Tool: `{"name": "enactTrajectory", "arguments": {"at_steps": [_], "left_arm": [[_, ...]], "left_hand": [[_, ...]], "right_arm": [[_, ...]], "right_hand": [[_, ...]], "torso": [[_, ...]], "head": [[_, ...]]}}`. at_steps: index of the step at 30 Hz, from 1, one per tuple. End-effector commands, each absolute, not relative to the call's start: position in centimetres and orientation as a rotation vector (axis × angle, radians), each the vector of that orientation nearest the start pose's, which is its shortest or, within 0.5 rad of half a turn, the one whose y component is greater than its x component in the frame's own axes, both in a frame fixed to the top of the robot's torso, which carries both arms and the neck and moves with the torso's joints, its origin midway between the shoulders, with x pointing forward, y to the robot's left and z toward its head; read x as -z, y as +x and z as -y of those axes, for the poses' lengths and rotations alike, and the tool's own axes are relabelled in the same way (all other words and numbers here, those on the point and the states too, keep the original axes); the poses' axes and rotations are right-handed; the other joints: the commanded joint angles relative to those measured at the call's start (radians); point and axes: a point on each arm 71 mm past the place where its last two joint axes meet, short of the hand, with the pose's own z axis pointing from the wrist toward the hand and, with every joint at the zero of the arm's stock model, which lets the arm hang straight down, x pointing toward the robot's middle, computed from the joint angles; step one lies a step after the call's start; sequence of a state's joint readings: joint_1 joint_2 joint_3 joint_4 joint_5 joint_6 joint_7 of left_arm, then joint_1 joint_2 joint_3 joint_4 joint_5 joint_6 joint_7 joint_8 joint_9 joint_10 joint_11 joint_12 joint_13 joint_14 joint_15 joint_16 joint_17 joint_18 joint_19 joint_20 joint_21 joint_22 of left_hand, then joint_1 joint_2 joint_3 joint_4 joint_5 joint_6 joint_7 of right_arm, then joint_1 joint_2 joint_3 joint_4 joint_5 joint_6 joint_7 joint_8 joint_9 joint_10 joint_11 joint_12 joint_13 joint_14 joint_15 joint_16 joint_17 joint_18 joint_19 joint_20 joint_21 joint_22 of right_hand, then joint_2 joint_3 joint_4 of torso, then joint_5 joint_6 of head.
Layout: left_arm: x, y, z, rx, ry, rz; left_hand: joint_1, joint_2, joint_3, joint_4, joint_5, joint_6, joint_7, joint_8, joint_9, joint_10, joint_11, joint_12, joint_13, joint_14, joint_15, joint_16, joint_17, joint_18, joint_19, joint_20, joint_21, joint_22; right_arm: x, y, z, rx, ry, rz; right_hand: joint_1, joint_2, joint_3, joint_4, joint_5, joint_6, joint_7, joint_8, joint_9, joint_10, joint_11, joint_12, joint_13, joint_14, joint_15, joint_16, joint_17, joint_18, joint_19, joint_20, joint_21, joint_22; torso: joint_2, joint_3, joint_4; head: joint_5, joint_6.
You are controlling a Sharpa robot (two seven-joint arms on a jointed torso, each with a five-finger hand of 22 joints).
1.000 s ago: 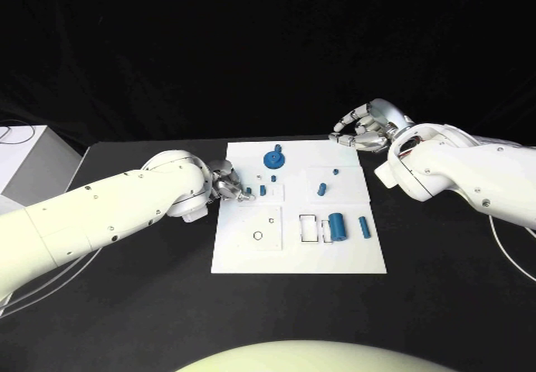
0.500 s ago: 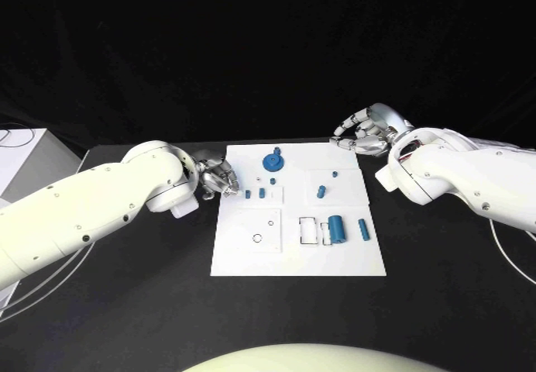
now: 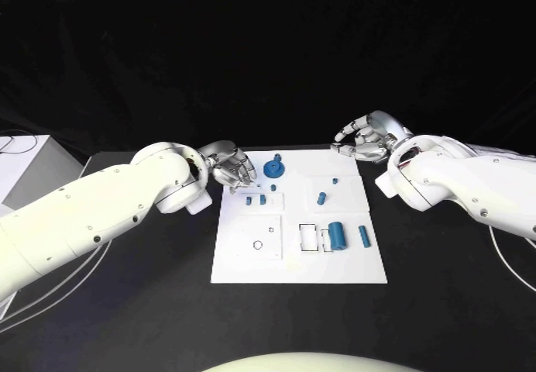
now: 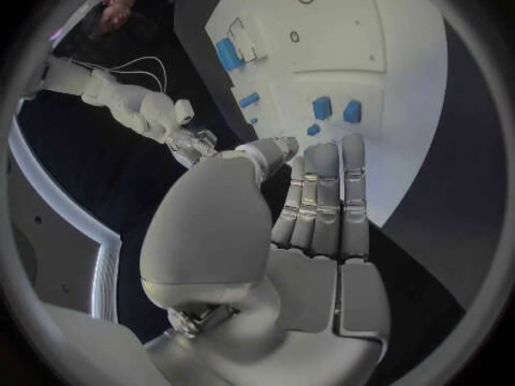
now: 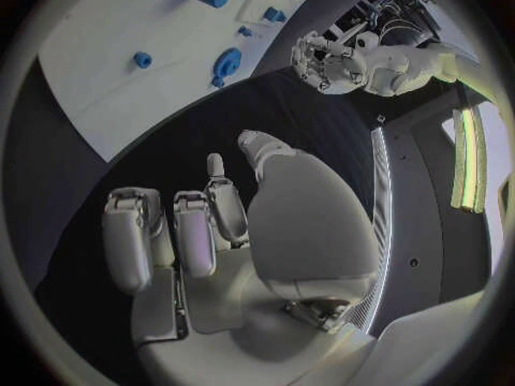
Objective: Assemble the parts on the task board
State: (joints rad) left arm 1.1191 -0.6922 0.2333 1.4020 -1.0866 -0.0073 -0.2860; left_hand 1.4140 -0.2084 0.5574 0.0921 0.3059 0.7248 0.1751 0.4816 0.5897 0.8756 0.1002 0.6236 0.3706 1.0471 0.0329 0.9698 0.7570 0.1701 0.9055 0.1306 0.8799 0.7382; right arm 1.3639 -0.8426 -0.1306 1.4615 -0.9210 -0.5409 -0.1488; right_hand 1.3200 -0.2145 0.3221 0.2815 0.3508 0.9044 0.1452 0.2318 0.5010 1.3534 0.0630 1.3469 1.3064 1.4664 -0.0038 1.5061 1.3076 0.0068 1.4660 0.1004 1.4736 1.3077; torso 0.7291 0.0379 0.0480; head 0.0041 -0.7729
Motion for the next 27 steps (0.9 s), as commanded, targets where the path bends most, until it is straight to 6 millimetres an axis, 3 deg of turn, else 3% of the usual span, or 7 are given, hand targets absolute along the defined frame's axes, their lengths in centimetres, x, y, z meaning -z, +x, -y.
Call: {"name": "enactTrajectory", "arguments": {"at_steps": [1,6,11,15,17,21,27], "left_arm": [[15.6,52.8,-16.0,0.912,-0.161,-1.759],[16.6,53.4,-14.6,0.869,-0.015,-1.697],[17.4,53.8,-13.4,0.82,0.105,-1.668],[17.9,54.0,-12.6,0.788,0.175,-1.675],[18.1,54.1,-12.2,0.774,0.198,-1.677],[18.4,54.3,-11.8,0.757,0.217,-1.679],[18.4,54.6,-11.2,0.732,0.236,-1.682]], "left_hand": [[0.003,-0.004,-0.007,-0.008,-0.009,0.011,0.0,-0.012,-0.022,-0.007,0.007,-0.018,-0.021,0.013,0.004,-0.006,-0.011,0.014,0.0,0.001,-0.001,0.002],[0.008,-0.009,-0.015,-0.019,-0.034,0.014,-0.008,-0.03,-0.057,-0.016,0.008,-0.047,-0.054,0.032,0.002,0.0,-0.02,0.014,0.016,0.0,0.004,0.004],[-0.016,-0.025,-0.029,-0.004,-0.048,0.013,-0.022,-0.048,-0.085,-0.022,0.011,-0.064,-0.077,0.042,0.006,0.009,-0.023,0.013,0.023,0.004,-0.004,-0.002],[-0.052,-0.056,-0.074,0.026,-0.059,0.014,-0.024,-0.062,-0.11,-0.042,0.014,-0.077,-0.095,0.015,0.016,0.009,-0.03,0.012,0.011,0.014,-0.043,-0.026],[-0.049,-0.055,-0.125,0.05,-0.115,0.019,-0.024,-0.066,-0.127,-0.067,0.022,-0.077,-0.107,-0.035,0.025,0.012,-0.037,0.011,-0.007,0.028,-0.09,-0.052],[-0.024,-0.042,-0.131,0.05,-0.115,0.027,-0.028,-0.067,-0.135,-0.065,0.023,-0.072,-0.112,-0.042,0.026,0.023,-0.039,0.012,-0.003,0.029,-0.099,-0.058],[0.021,-0.028,-0.106,0.045,-0.109,0.055,-0.032,-0.084,-0.16,-0.059,0.025,-0.074,-0.129,-0.061,0.026,0.04,-0.049,0.012,0.001,0.028,-0.101,-0.055]], "right_arm": [[13.6,52.0,23.8,-0.725,0.43,-1.526],[13.5,52.0,23.7,-0.743,0.429,-1.509],[13.4,52.1,23.5,-0.764,0.422,-1.497],[13.2,52.1,23.3,-0.8,0.421,-1.471],[13.0,52.1,23.1,-0.838,0.424,-1.44],[12.7,52.3,23.0,-0.887,0.432,-1.395],[12.5,52.5,23.0,-0.945,0.461,-1.362]], "right_hand": [[0.013,-0.005,0.017,0.001,0.004,-0.007,0.0,0.005,0.004,-0.054,-0.002,-0.071,-0.054,0.066,-0.009,-0.01,0.104,0.021,0.053,-0.008,-0.021,0.202],[0.043,-0.023,0.082,-0.007,0.004,-0.009,-0.003,0.008,0.018,-0.235,-0.009,-0.392,-0.368,0.03,-0.016,-0.087,-0.017,0.056,-0.016,-0.015,-0.19,0.117],[0.056,-0.04,0.122,-0.013,0.001,-0.012,-0.002,0.01,0.029,-0.287,-0.01,-0.559,-0.532,0.011,-0.018,-0.144,-0.085,0.077,-0.058,-0.016,-0.313,0.053],[0.065,-0.053,0.161,-0.023,-0.01,-0.019,0.003,0.003,0.038,-0.283,-0.004,-0.693,-0.65,-0.073,-0.013,-0.328,-0.291,0.13,-0.175,-0.013,-0.649,-0.127],[0.08,-0.055,0.179,-0.036,-0.009,-0.028,0.016,-0.005,0.041,-0.307,0.012,-0.781,-0.726,-0.175,0.002,-0.494,-0.451,0.173,-0.301,-0.001,-0.967,-0.301],[0.101,-0.048,0.194,-0.065,-0.006,-0.044,0.042,-0.02,0.039,-0.348,0.044,-0.916,-0.853,-0.341,0.034,-0.704,-0.59,0.17,-0.378,0.024,-1.074,-0.366],[0.101,-0.04,0.222,-0.093,-0.004,-0.085,0.078,-0.086,0.008,-0.358,0.092,-1.086,-1.067,-0.512,0.102,-1.021,-0.782,0.162,-0.545,0.083,-1.282,-0.523]], "torso": [[0.001,0.0002,0.0],[0.003,0.0003,-0.0011],[0.003,0.0009,-0.0026],[0.004,0.0013,-0.003],[0.006,0.0005,-0.0048],[0.006,0.0001,-0.0052],[0.008,-0.0001,-0.0061]], "head": [[-0.003,0.004],[-0.004,0.007],[-0.006,0.009],[-0.009,0.011],[-0.013,0.013],[-0.013,0.016],[-0.012,0.019]]}}
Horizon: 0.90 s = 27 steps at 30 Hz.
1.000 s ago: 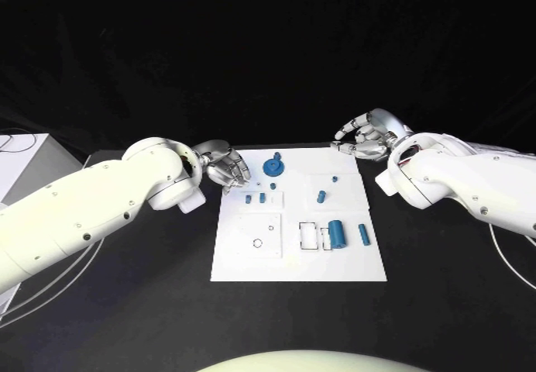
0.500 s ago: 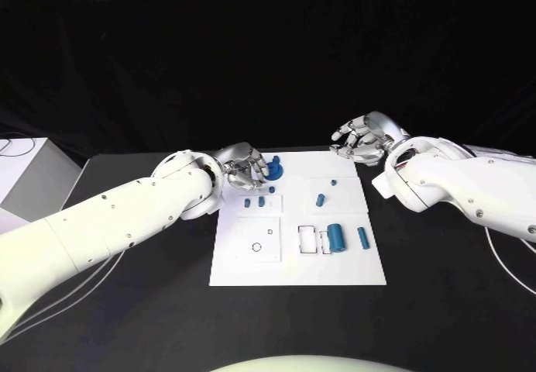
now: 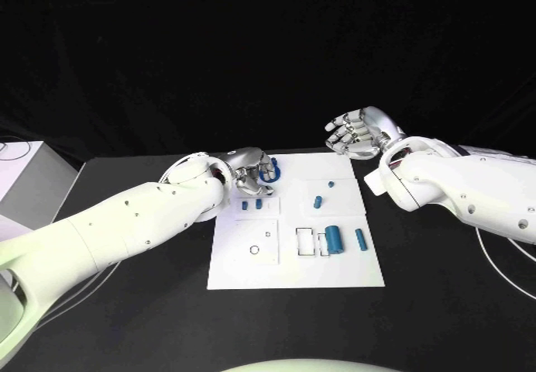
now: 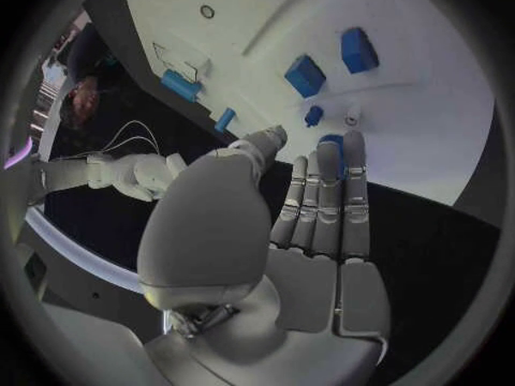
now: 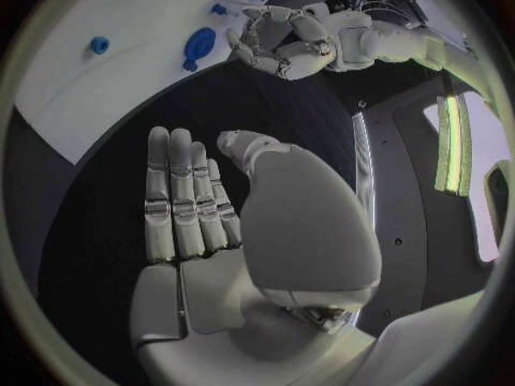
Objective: Assemble the parts on the task board
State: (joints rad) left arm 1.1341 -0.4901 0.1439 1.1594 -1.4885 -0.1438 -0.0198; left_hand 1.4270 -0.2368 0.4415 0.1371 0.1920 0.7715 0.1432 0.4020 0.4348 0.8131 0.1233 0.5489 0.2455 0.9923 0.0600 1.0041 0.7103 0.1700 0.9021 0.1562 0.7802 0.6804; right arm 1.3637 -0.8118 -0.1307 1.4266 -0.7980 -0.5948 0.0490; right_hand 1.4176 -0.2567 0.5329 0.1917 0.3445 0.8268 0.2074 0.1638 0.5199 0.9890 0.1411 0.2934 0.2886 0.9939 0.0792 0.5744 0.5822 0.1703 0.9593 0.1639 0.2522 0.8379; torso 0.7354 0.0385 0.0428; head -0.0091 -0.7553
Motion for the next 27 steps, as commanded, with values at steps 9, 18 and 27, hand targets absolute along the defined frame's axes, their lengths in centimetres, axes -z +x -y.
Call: {"name": "enactTrajectory", "arguments": {"at_steps": [9,18,27], "left_arm": [[18.7,55.0,-11.0,0.654,0.256,-1.735],[19.3,55.0,-10.7,0.608,0.274,-1.797],[19.4,55.0,-10.7,0.605,0.266,-1.805]], "left_hand": [[0.014,-0.011,0.035,0.005,0.004,0.046,-0.007,-0.041,-0.039,0.017,0.003,-0.014,-0.035,0.006,-0.001,0.076,-0.001,0.012,0.014,0.001,0.035,0.034],[0.011,-0.018,0.051,0.005,0.003,0.063,-0.005,-0.068,-0.059,0.032,0.005,-0.02,-0.056,0.022,0.001,0.153,0.0,0.012,0.022,0.002,0.082,0.074],[-0.001,-0.021,0.049,0.011,0.002,0.069,-0.003,-0.075,-0.063,0.039,0.007,-0.022,-0.062,0.037,0.003,0.187,0.016,0.012,0.021,0.004,0.095,0.087]], "right_arm": [[12.4,52.8,23.0,-0.976,0.479,-1.349],[12.2,52.8,22.7,-1.008,0.475,-1.334],[12.1,52.8,22.7,-1.016,0.476,-1.315]], "right_hand": [[-0.012,0.014,0.01,-0.041,0.003,-0.001,0.03,-0.061,-0.063,0.024,0.034,-0.086,-0.202,-0.035,0.05,-0.289,-0.197,0.01,-0.024,0.068,-0.191,-0.269],[-0.023,0.026,0.022,-0.063,0.01,-0.002,0.041,-0.083,-0.093,-0.006,0.051,-0.143,-0.226,-0.048,0.076,-0.397,-0.287,0.013,-0.127,0.106,-0.193,-0.477],[-0.022,0.031,0.028,-0.073,0.013,-0.002,0.047,-0.087,-0.101,-0.005,0.055,-0.158,-0.226,-0.037,0.078,-0.413,-0.31,0.015,-0.097,0.105,-0.187,-0.518]], "torso": [[0.0,-0.0006,0.0019],[0.0,-0.0007,-0.0002],[0.0,-0.0007,0.002]], "head": [[-0.002,-0.003],[-0.005,-0.007],[-0.008,-0.008]]}}
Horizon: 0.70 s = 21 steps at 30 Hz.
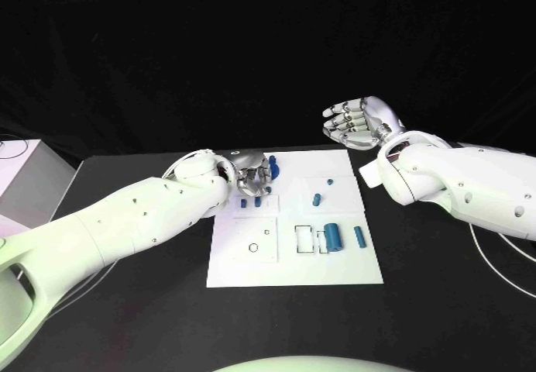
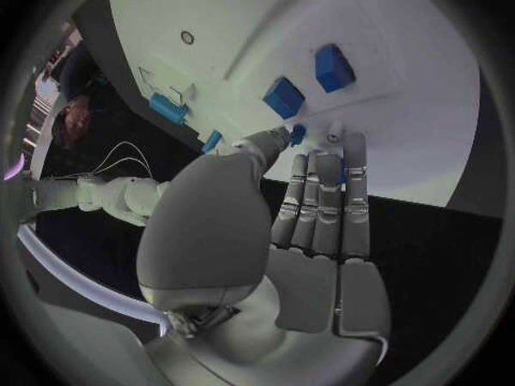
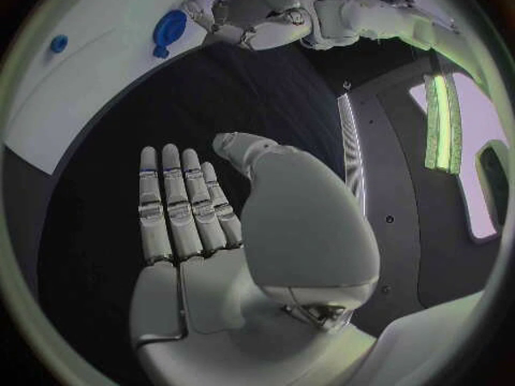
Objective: Assemble the parts on the task board
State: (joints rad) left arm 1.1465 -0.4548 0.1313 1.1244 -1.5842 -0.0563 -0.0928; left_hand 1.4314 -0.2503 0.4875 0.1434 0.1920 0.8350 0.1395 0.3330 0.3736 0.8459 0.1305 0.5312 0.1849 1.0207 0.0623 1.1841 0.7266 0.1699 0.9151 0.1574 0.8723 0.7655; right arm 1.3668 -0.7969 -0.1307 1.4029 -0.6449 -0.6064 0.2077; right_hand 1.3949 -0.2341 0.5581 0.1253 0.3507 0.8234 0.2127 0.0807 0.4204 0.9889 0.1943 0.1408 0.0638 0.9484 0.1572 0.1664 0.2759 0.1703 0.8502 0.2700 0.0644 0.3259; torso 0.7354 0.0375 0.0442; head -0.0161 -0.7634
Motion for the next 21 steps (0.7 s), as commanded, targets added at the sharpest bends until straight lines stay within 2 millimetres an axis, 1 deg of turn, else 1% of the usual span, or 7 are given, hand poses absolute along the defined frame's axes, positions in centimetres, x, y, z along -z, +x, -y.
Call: {"name": "enactTrajectory", "arguments": {"at_steps": [1,6,11,14,15,17,21], "left_arm": [[19.39,55.0,-10.69,0.606,0.265,-1.803],[19.35,55.0,-10.45,0.612,0.262,-1.795],[19.33,55.02,-10.28,0.62,0.257,-1.785],[19.38,55.01,-10.17,0.625,0.256,-1.784],[19.42,55.0,-10.14,0.626,0.257,-1.785],[19.55,54.94,-10.04,0.628,0.262,-1.79],[19.81,54.79,-9.85,0.634,0.273,-1.795]], "left_hand": [[-0.005,-0.007,0.003,0.005,0.002,0.006,0.001,-0.006,-0.001,0.006,-0.001,-0.004,-0.001,0.009,0.001,0.007,0.0,0.012,0.008,0.003,0.003,0.001],[-0.005,-0.006,0.004,0.005,0.003,0.007,0.004,-0.008,-0.002,0.008,-0.001,-0.005,-0.003,0.019,0.001,0.02,0.013,0.012,0.008,0.003,0.007,0.005],[0.002,0.0,0.013,0.002,0.003,0.012,0.008,-0.01,-0.004,0.015,-0.002,-0.006,-0.007,0.024,0.0,0.035,0.019,0.013,0.007,0.003,0.016,0.013],[0.003,0.006,0.018,0.003,0.0,0.014,0.009,-0.013,-0.005,0.016,-0.003,-0.009,-0.01,0.03,0.0,0.045,0.023,0.013,0.007,0.002,0.021,0.018],[0.004,0.007,0.019,0.003,-0.001,0.014,0.008,-0.013,-0.006,0.017,-0.003,-0.009,-0.01,0.031,-0.001,0.048,0.025,0.013,0.007,0.002,0.023,0.019],[0.006,0.008,0.021,0.001,-0.003,0.015,0.007,-0.014,-0.006,0.019,-0.004,-0.01,-0.011,0.034,-0.002,0.053,0.027,0.013,0.007,0.002,0.025,0.021],[0.009,0.009,0.024,-0.001,-0.007,0.016,0.003,-0.016,-0.007,0.021,-0.007,-0.012,-0.014,0.035,-0.004,0.059,0.027,0.013,0.006,0.001,0.03,0.026]], "right_arm": [[12.08,52.84,22.7,-1.017,0.476,-1.311],[12.02,52.93,22.61,-1.017,0.477,-1.297],[11.99,52.94,22.48,-1.021,0.476,-1.293],[11.94,52.9,22.4,-1.023,0.475,-1.286],[11.93,52.9,22.38,-1.023,0.475,-1.284],[11.92,52.89,22.37,-1.024,0.475,-1.282],[11.91,52.88,22.36,-1.025,0.476,-1.28]], "right_hand": [[0.002,0.01,0.004,-0.011,0.007,0.003,0.041,-0.004,-0.004,-0.002,0.001,-0.008,-0.001,0.015,-0.002,-0.008,-0.009,0.015,0.036,-0.005,0.007,-0.014],[0.001,0.01,0.005,-0.014,0.008,0.005,0.042,-0.005,-0.006,-0.001,0.001,-0.011,-0.001,0.018,-0.003,-0.011,-0.014,0.014,0.046,-0.007,0.006,-0.022],[0.001,0.011,0.005,-0.015,0.009,0.005,0.042,-0.005,-0.006,-0.001,0.001,-0.012,-0.001,0.018,-0.002,-0.013,-0.015,0.014,0.047,-0.007,0.005,-0.024],[0.002,0.013,0.007,-0.016,0.011,0.006,0.044,-0.004,-0.007,0.0,0.002,-0.013,-0.001,0.019,-0.002,-0.014,-0.018,0.013,0.049,-0.008,0.003,-0.028],[0.002,0.013,0.007,-0.017,0.012,0.007,0.044,-0.004,-0.007,0.001,0.002,-0.013,-0.001,0.02,-0.002,-0.015,-0.019,0.013,0.049,-0.008,0.002,-0.03],[0.002,0.013,0.008,-0.018,0.014,0.007,0.044,-0.005,-0.008,0.001,0.002,-0.014,-0.001,0.02,-0.002,-0.016,-0.02,0.013,0.05,-0.008,0.002,-0.033],[0.002,0.013,0.008,-0.018,0.014,0.007,0.044,-0.005,-0.008,0.001,0.002,-0.014,-0.001,0.02,-0.002,-0.016,-0.02,0.013,0.05,-0.008,0.002,-0.033]], "torso": [[0.0,0.0004,0.0005],[0.001,0.0,0.001],[0.001,0.0,-0.0005],[0.002,0.0003,-0.0005],[0.003,0.0003,-0.0006],[0.002,0.0008,0.0001],[0.005,0.0015,0.0008]], "head": [[-0.001,0.001],[0.002,-0.001],[0.002,-0.003],[0.006,-0.003],[0.006,-0.004],[0.004,-0.009],[0.002,-0.008]]}}
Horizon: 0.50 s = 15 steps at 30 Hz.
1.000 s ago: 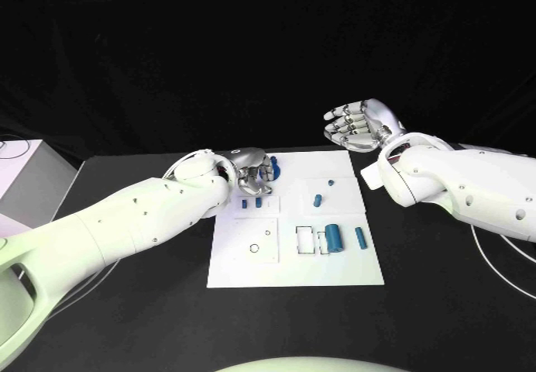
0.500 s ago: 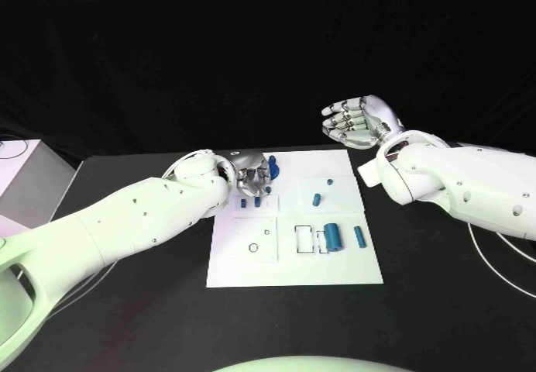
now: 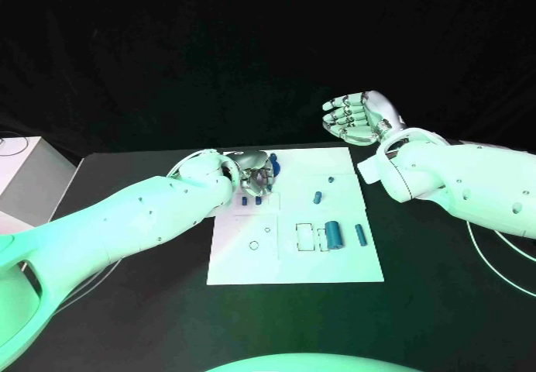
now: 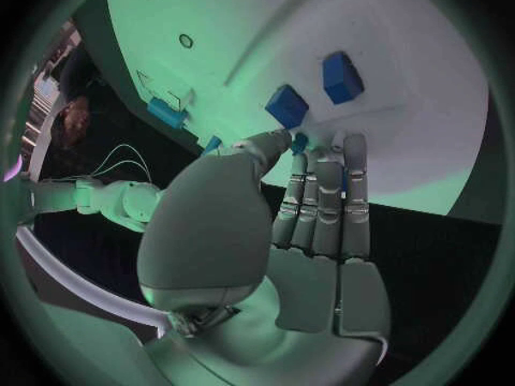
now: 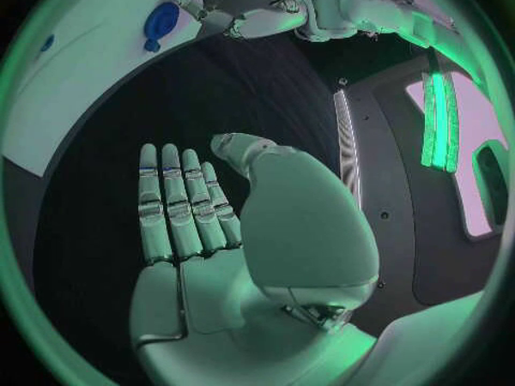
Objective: Assemble the parts on the task board
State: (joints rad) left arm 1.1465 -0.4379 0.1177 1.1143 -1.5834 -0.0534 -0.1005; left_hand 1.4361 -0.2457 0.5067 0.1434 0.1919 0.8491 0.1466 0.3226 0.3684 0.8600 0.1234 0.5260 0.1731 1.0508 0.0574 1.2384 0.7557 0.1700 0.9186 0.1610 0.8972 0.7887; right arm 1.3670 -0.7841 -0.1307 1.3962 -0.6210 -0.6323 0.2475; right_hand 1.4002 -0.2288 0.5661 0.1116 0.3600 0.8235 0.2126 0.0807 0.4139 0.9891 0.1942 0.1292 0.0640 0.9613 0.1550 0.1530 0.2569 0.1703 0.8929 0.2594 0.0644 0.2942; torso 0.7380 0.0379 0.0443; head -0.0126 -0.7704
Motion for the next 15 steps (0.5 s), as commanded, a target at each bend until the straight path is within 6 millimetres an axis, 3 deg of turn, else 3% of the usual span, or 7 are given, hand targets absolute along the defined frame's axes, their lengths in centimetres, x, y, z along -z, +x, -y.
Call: {"name": "enactTrajectory", "arguments": {"at_steps": [1,8,15], "left_arm": [[19.85,54.78,-9.82,0.634,0.274,-1.797],[20.21,54.82,-9.78,0.628,0.279,-1.808],[20.39,54.96,-9.7,0.623,0.275,-1.805]], "left_hand": [[0.004,0.004,0.005,-0.001,-0.007,0.002,-0.004,-0.005,-0.002,0.007,0.0,-0.007,-0.002,0.005,0.001,0.005,-0.002,0.013,0.002,-0.003,0.005,0.002],[0.012,0.01,0.013,-0.007,-0.01,0.007,-0.002,-0.006,-0.002,0.014,-0.004,-0.008,-0.005,0.013,-0.002,0.02,0.008,0.014,-0.001,-0.005,0.013,0.01],[0.025,0.016,0.027,-0.018,-0.009,0.009,0.002,-0.011,-0.004,0.022,-0.007,-0.012,-0.01,0.013,-0.005,0.033,0.006,0.014,-0.005,-0.009,0.027,0.024]], "right_arm": [[11.91,52.87,22.36,-1.026,0.476,-1.28],[11.91,52.8,22.2,-1.032,0.476,-1.282],[11.92,52.71,21.98,-1.04,0.474,-1.287]], "right_hand": [[-0.004,0.008,0.0,-0.005,0.007,0.007,0.045,-0.005,-0.002,0.001,0.003,-0.003,-0.001,0.007,0.0,-0.004,-0.002,0.013,0.008,0.003,0.001,-0.004],[-0.004,0.008,0.001,-0.005,0.007,0.007,0.045,-0.005,-0.002,0.001,0.003,-0.003,-0.001,0.008,0.0,-0.004,-0.003,0.013,0.008,0.003,0.001,-0.005],[-0.005,0.008,0.001,-0.005,0.008,0.007,0.046,-0.005,-0.003,0.001,0.003,-0.004,-0.001,0.008,0.0,-0.004,-0.003,0.013,0.009,0.003,0.0,-0.006]], "torso": [[0.002,0.0007,0.0008],[0.001,0.0021,-0.0002],[0.001,0.0009,-0.0002]], "head": [[-0.002,-0.002],[-0.003,-0.004],[-0.003,-0.005]]}}
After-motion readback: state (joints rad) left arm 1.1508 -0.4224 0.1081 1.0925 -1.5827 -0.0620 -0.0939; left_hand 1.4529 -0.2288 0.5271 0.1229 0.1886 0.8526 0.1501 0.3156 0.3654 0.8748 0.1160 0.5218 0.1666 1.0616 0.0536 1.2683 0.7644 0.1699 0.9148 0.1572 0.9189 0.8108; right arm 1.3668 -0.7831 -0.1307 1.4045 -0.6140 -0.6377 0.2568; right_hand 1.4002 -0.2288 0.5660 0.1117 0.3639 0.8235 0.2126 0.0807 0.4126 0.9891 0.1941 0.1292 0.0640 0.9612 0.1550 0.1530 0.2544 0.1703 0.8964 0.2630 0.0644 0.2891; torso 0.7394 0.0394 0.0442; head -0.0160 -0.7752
